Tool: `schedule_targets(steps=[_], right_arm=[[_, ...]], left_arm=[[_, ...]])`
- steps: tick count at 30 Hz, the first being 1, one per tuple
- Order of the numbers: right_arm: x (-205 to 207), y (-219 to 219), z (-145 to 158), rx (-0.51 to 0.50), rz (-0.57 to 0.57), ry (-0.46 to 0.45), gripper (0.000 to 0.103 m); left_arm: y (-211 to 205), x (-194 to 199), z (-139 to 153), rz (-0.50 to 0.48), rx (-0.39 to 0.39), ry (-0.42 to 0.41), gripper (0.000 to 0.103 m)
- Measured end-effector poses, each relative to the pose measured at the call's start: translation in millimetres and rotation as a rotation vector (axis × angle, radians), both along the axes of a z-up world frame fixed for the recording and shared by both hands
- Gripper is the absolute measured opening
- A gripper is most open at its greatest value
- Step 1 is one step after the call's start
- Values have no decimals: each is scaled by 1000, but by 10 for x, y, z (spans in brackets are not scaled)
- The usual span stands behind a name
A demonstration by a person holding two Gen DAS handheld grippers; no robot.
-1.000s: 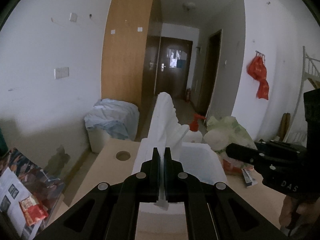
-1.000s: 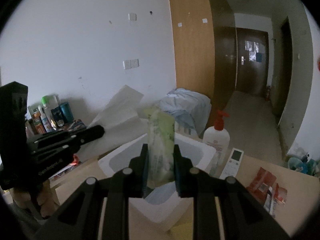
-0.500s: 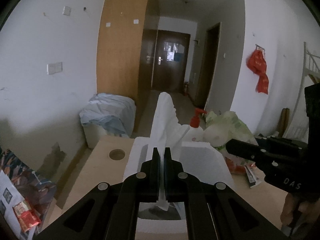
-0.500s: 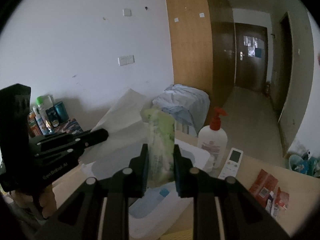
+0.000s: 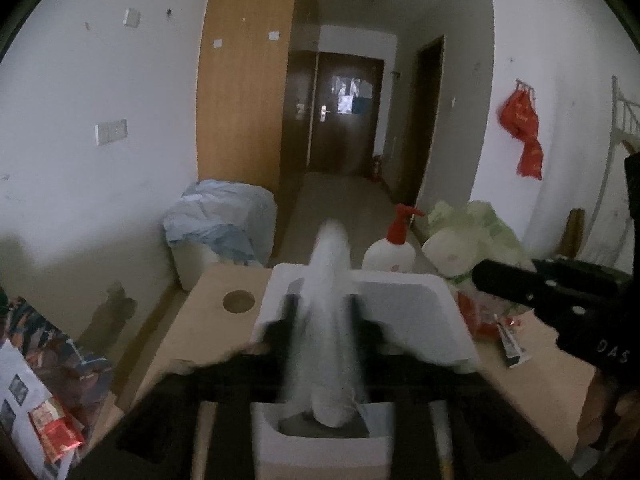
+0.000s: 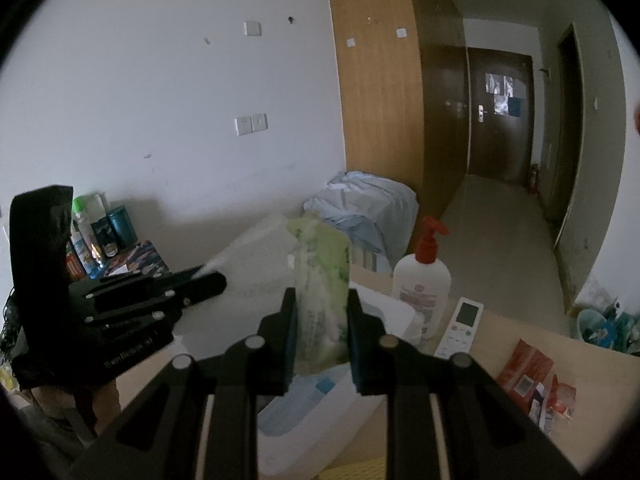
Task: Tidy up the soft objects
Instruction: 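Open the left tool to drop the white tissue into the foam box, then lower the green-printed pack into the foam box and open the right tool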
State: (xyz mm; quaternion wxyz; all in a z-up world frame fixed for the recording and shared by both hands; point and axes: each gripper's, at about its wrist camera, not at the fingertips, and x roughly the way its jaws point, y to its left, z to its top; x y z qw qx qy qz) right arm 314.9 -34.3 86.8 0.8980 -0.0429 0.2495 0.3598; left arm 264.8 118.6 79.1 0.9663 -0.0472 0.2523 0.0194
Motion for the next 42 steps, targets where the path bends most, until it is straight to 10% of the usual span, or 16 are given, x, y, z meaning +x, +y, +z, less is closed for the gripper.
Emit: schedule_targets(steps=[2, 42], right_arm=[[3, 2, -9, -2, -1, 0, 26], [3, 478, -143, -37, 84, 41, 35]], left_arm=[[15, -38, 6, 22, 1, -23, 84], [607, -564, 108, 224, 6, -91, 94]])
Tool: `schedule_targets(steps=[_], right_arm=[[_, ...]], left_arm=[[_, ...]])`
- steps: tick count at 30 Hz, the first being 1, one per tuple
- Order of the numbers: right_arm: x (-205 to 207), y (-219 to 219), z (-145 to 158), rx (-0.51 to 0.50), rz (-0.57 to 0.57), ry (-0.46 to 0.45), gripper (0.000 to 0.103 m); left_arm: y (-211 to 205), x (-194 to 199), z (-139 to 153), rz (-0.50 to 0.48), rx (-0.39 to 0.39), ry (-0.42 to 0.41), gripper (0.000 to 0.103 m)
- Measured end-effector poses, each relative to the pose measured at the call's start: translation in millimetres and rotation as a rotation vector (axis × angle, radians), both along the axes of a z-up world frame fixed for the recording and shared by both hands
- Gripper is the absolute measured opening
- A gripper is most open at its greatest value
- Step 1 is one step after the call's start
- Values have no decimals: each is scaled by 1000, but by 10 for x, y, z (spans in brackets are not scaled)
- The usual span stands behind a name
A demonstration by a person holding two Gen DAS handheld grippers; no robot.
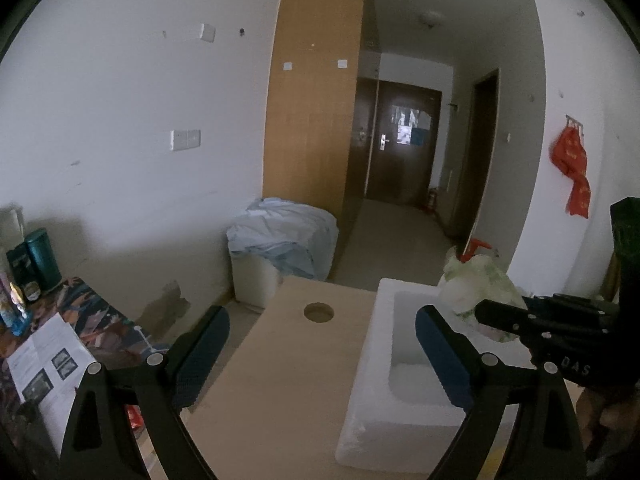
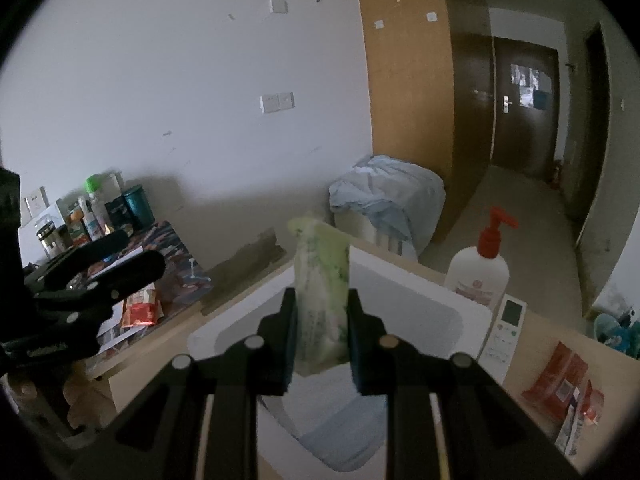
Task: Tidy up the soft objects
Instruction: 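Lower the green-printed pack into the foam box and open the right tool, then withdraw both tools from the foam box back over the table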
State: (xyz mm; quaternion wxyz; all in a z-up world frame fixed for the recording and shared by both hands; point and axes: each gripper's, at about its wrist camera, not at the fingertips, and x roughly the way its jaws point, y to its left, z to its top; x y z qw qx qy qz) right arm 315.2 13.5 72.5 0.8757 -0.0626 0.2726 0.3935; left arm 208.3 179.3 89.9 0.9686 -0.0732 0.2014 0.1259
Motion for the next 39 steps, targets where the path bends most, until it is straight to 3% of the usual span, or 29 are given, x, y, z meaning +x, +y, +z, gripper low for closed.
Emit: schedule_targets(steps=[3, 11, 13, 31, 39], right_arm=[[0, 10, 8, -4, -18, -7, 75], [-26, 8, 44, -5, -44, -40, 92], [-35, 21, 36, -9, -33, -40, 103], [-194, -431, 155, 48, -132, -59, 103], [-383, -620, 236, 58, -159, -80, 103]], left_arm=[[1, -1, 2, -1, 0, -6, 94], [4, -43, -14, -9, 1, -10, 94], [-11, -48, -10, -12, 1, -8, 94], [-318, -228, 114, -85, 12, -40, 95], [-492, -436, 193, -100, 19, -76, 99]])
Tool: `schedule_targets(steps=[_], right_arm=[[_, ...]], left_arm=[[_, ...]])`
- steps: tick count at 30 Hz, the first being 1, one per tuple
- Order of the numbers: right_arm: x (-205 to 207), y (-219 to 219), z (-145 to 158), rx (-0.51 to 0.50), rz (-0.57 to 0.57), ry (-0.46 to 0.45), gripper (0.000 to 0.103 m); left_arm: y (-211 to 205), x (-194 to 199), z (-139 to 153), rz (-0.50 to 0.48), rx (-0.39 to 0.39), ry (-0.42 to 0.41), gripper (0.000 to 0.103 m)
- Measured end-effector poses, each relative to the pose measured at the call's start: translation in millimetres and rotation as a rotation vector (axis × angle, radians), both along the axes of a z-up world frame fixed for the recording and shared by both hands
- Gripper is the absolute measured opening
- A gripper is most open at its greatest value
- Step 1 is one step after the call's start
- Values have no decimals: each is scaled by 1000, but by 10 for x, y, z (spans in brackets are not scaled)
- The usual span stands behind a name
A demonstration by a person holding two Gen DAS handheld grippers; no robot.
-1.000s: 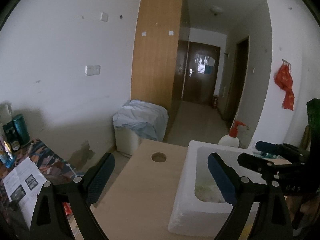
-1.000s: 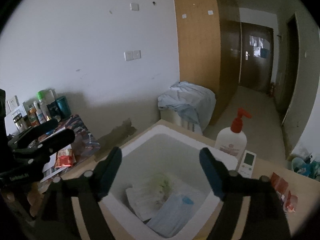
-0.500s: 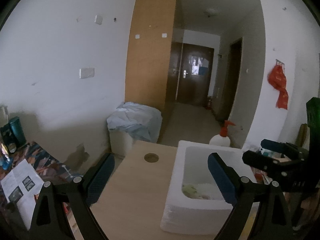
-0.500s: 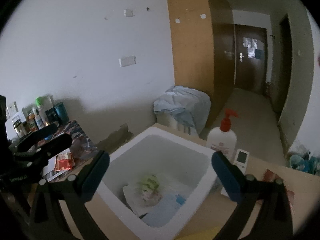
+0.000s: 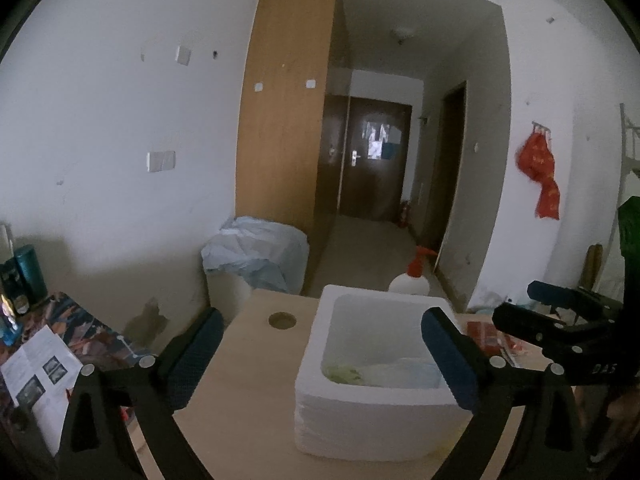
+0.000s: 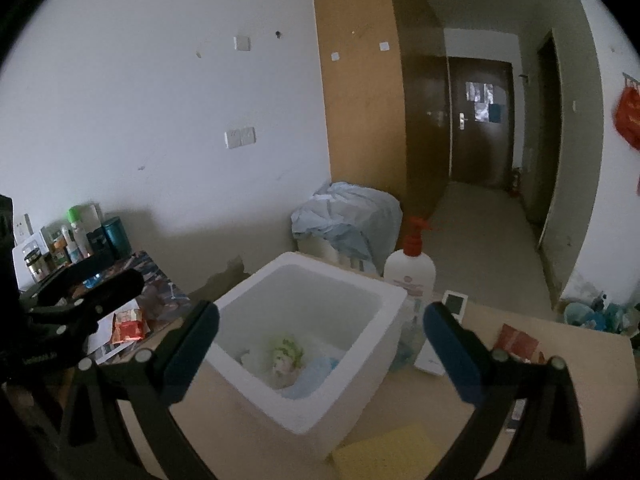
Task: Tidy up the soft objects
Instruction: 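Withdraw both tools from the foam box back over the table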
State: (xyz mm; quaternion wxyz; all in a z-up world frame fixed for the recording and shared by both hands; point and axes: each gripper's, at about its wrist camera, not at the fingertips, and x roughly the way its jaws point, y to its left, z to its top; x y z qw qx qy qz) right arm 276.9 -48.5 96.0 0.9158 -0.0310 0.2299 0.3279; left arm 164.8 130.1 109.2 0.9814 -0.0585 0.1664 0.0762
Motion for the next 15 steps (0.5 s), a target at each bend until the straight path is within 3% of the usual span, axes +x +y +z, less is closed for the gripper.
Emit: schedule_targets(steps=[15], right_arm=[[-996, -637, 19, 50, -100, -127, 103]], left_arm=[[-484, -817, -32, -48, 7, -82, 103]])
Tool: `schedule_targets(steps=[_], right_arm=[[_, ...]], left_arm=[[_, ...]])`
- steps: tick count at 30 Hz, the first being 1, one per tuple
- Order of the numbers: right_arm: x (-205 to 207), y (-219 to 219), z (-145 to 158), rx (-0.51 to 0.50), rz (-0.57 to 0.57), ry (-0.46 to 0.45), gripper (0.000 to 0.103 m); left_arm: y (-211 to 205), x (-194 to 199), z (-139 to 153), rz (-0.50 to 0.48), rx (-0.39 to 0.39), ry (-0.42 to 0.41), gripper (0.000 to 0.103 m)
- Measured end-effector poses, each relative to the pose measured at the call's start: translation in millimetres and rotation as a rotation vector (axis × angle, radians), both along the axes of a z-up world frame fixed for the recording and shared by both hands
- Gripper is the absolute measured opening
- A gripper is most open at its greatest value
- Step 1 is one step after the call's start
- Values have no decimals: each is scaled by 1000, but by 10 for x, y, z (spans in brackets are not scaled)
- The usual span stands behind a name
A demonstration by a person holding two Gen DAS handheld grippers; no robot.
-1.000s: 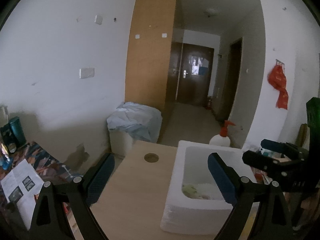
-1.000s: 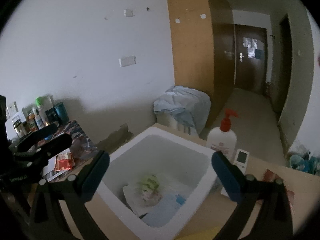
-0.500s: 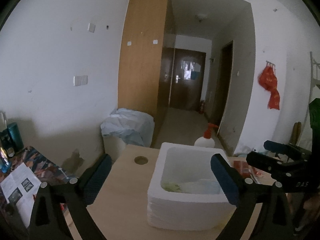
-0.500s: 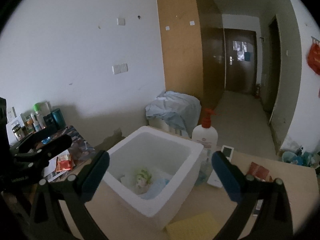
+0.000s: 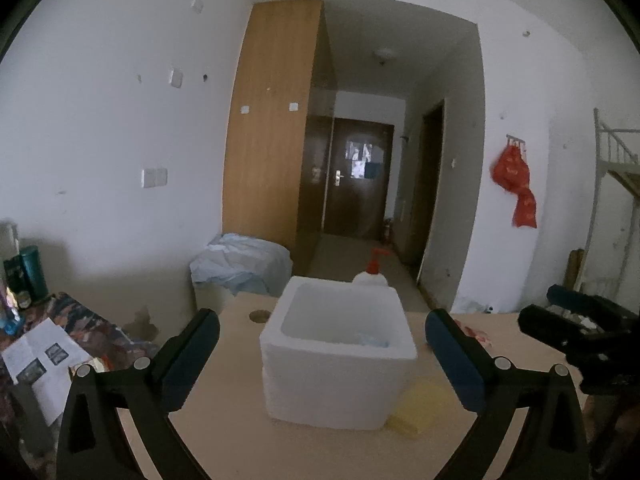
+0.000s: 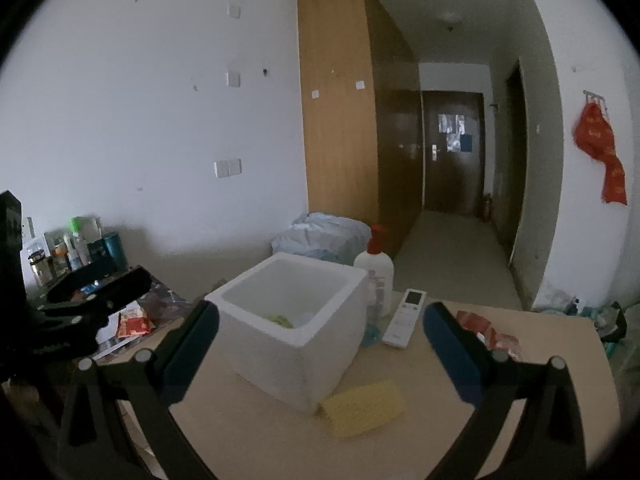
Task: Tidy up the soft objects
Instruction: 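Withdraw both tools from the foam box back over the table, then move the left tool toward the yellow foam net while the right tool approaches the white foam strip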
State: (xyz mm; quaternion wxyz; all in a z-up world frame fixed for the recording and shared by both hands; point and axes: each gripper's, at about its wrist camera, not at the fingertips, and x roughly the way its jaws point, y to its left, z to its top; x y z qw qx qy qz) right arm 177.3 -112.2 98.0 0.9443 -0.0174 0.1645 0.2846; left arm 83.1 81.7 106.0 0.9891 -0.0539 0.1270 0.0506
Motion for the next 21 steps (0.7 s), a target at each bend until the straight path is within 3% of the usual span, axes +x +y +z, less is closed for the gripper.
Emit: schedule_targets(steps=[21], right_arm=[[-734, -345, -126, 30, -99, -66, 103]], left_arm=[[-425, -563, -70, -96, 56, -58, 103]])
